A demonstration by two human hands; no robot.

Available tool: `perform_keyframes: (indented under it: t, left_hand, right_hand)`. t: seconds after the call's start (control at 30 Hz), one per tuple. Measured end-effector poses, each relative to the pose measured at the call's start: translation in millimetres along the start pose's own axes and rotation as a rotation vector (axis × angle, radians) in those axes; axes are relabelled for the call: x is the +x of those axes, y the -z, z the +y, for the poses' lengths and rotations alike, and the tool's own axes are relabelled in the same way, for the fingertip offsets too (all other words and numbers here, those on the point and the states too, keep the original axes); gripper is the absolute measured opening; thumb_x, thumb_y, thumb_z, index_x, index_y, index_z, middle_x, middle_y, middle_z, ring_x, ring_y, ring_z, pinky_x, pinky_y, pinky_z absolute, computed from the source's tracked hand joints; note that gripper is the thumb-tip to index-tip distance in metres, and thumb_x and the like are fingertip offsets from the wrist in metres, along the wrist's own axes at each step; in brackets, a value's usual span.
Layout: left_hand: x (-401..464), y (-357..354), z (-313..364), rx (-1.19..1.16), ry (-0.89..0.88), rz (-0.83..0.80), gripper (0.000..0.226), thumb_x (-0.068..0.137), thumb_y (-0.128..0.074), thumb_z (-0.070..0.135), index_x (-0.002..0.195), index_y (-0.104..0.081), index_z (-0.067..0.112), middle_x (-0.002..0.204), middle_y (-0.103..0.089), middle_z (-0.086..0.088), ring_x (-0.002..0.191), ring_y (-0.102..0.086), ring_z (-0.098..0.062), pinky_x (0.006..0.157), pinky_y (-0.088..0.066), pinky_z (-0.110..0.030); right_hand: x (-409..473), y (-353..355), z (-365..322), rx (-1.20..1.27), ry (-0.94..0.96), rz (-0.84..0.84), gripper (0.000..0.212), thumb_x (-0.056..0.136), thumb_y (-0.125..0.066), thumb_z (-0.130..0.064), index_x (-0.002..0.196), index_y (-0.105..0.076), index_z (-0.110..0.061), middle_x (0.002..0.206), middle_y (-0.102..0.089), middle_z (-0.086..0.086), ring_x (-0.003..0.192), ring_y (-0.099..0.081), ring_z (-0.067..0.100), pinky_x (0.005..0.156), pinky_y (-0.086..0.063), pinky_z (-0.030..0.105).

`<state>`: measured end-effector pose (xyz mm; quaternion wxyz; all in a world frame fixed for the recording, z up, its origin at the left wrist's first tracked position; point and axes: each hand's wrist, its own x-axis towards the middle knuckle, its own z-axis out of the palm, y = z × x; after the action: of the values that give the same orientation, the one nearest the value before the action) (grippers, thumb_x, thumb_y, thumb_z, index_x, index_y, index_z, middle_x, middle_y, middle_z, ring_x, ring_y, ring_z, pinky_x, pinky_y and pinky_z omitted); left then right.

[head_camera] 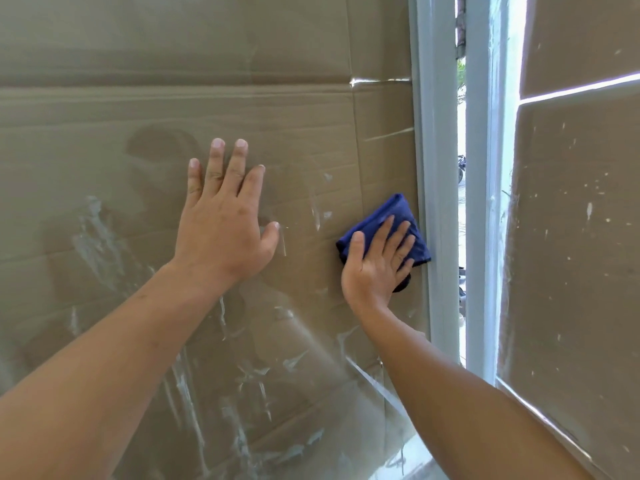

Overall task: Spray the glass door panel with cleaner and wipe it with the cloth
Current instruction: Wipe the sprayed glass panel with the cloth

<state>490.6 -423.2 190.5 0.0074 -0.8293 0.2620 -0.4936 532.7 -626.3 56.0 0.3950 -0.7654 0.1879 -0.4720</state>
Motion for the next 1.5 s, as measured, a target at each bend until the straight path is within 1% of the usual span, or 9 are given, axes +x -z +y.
perform_keyframes:
  t: [0.13,0.33,0.5,0.63,0.83,0.97,1.17,1.37,1.5]
  left_hand:
    - [-1.6,-3.9,-0.2,0.004,-0.005,0.019,0.076,0.087,-0.063,0.032,0.151,-0.031,0.006,0.165,-0.006,-0.015,0.152,0.006,-0.035,0.121,0.006,-0.051]
    - [-1.3,-6.4,3.7,-0.028,0.021,0.041,0.072,0.087,-0.063,0.027,0.149,-0.035,0.005,0.165,-0.009,-0.015,0.152,0.004,-0.035,0.122,0.004,-0.052]
    - [-2.0,-7.9,1.1,-0.033,-0.005,0.068,0.072,0.083,-0.066,0.021,0.147,-0.039,0.003,0.163,-0.016,-0.018,0.152,-0.004,-0.038,0.122,-0.003,-0.056]
    - [-2.8,-7.4,0.4,-0.032,-0.008,0.075,0.069,0.086,-0.062,0.02,0.148,-0.037,0.004,0.163,-0.015,-0.017,0.152,-0.002,-0.037,0.122,-0.003,-0.055]
    - [-2.8,-8.0,-6.1,-0.022,-0.045,0.078,0.063,0.088,-0.057,0.016,0.148,-0.039,0.005,0.162,-0.019,-0.017,0.151,-0.006,-0.038,0.122,-0.005,-0.055]
    - [-4.4,-5.4,-8.2,-0.079,-0.049,0.078,0.057,0.092,-0.053,0.014,0.147,-0.04,0.003,0.163,-0.018,-0.017,0.152,-0.003,-0.035,0.122,0.0,-0.051]
    - [-4.3,-3.6,-16.1,-0.107,-0.078,0.083,0.055,0.092,-0.054,0.01,0.145,-0.041,0.0,0.162,-0.021,-0.017,0.152,-0.006,-0.035,0.122,-0.002,-0.048]
    - [-4.3,-3.8,-15.2,-0.117,-0.078,0.081,0.056,0.092,-0.053,0.009,0.146,-0.04,0.001,0.162,-0.02,-0.016,0.152,-0.004,-0.033,0.123,-0.001,-0.047]
    - [-4.0,-3.4,-15.2,-0.109,-0.083,0.086,0.057,0.092,-0.054,0.01,0.146,-0.041,0.0,0.162,-0.021,-0.016,0.152,-0.006,-0.034,0.123,-0.004,-0.048]
  right_hand:
    - [-12.3,-0.1,34.1,-0.247,0.662,-0.004,0.071,0.103,-0.019,-0.063,0.161,-0.01,-0.023,0.169,-0.003,0.008,0.157,-0.002,0.035,0.125,0.001,0.055]
    - [-8.6,-7.8,1.3,0.002,-0.031,0.006,0.076,0.092,-0.004,-0.07,0.155,0.01,-0.029,0.17,0.011,0.002,0.156,0.014,0.024,0.123,0.004,0.057]
    - [-26.6,-12.8,13.8,-0.198,0.769,0.048,0.068,0.104,-0.026,-0.063,0.159,-0.019,-0.023,0.167,-0.014,0.011,0.156,-0.009,0.037,0.124,-0.006,0.06]
    - [-14.4,-11.6,-21.6,-0.073,0.281,0.06,0.069,0.101,-0.01,-0.065,0.158,-0.003,-0.028,0.166,0.009,-0.004,0.156,0.011,0.023,0.124,0.003,0.057]
    - [-9.0,-13.6,-21.0,-0.168,0.697,0.084,0.06,0.107,-0.014,-0.056,0.159,-0.011,-0.027,0.167,-0.006,0.002,0.157,-0.005,0.03,0.124,-0.004,0.057]
    - [5.9,-9.3,-50.9,-0.036,0.167,0.076,0.072,0.098,-0.005,-0.061,0.162,-0.003,-0.029,0.17,0.009,0.0,0.156,0.012,0.024,0.122,0.007,0.055]
    - [7.5,-3.0,-19.5,-0.265,0.796,0.07,0.065,0.105,-0.016,-0.06,0.16,-0.009,-0.026,0.168,-0.004,0.006,0.157,-0.005,0.034,0.124,-0.005,0.059]
    - [25.2,-0.9,-57.9,0.005,0.054,0.056,0.07,0.099,-0.005,-0.061,0.161,0.006,-0.03,0.169,0.018,0.001,0.155,0.02,0.022,0.122,0.007,0.057]
    - [7.1,-5.7,-46.7,-0.179,0.616,0.104,0.068,0.104,-0.015,-0.06,0.161,-0.008,-0.024,0.169,-0.001,0.007,0.157,-0.001,0.034,0.124,-0.001,0.058]
